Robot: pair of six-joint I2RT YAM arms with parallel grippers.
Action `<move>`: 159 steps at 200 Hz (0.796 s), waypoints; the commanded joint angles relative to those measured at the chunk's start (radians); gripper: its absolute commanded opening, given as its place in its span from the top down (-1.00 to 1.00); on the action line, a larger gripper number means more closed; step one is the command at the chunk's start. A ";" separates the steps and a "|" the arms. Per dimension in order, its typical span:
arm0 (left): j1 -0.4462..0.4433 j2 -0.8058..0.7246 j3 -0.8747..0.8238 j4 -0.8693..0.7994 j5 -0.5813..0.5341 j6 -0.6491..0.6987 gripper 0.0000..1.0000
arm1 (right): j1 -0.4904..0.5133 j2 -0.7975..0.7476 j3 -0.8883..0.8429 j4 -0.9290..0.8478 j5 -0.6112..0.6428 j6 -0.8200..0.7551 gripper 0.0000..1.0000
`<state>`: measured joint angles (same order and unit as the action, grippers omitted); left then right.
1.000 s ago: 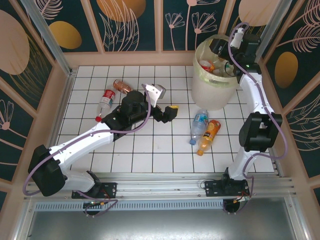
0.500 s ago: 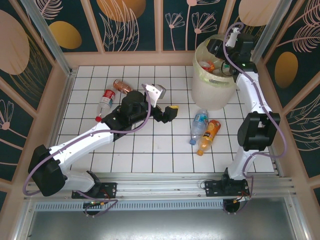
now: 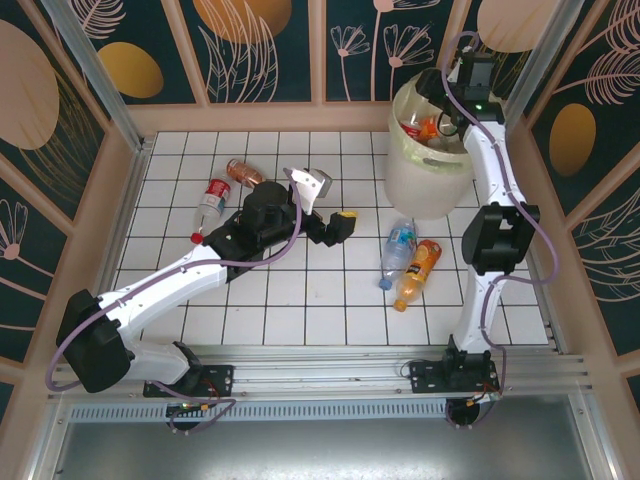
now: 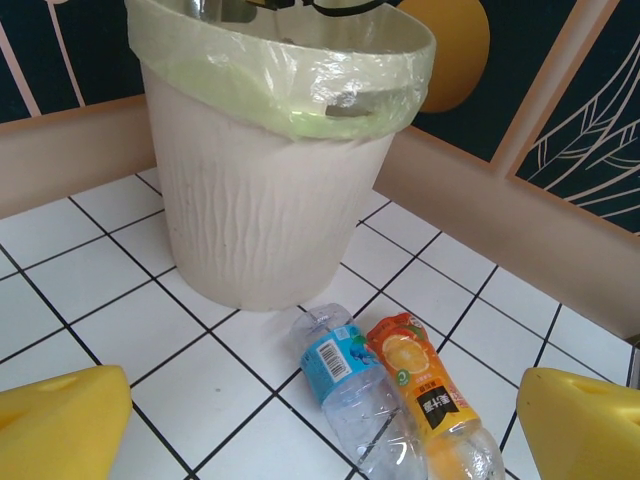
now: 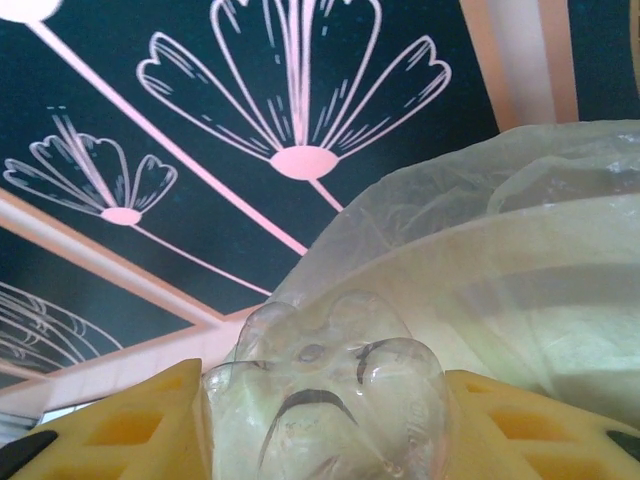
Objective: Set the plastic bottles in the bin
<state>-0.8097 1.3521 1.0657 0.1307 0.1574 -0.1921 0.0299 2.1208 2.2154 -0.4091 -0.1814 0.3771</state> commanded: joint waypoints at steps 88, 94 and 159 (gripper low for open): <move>0.007 -0.004 -0.007 0.037 0.016 -0.023 -0.97 | -0.020 -0.033 0.017 -0.096 0.056 -0.085 -0.39; 0.007 -0.008 -0.007 0.037 0.017 -0.021 -0.97 | -0.020 -0.038 0.022 -0.096 0.054 -0.086 -0.43; 0.007 -0.039 -0.026 0.041 0.011 -0.030 -0.97 | -0.024 -0.081 0.070 -0.139 0.132 -0.117 -0.65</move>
<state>-0.8097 1.3453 1.0615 0.1314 0.1574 -0.2077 0.0128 2.1208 2.2539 -0.5213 -0.1135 0.2932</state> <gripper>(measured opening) 0.986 0.820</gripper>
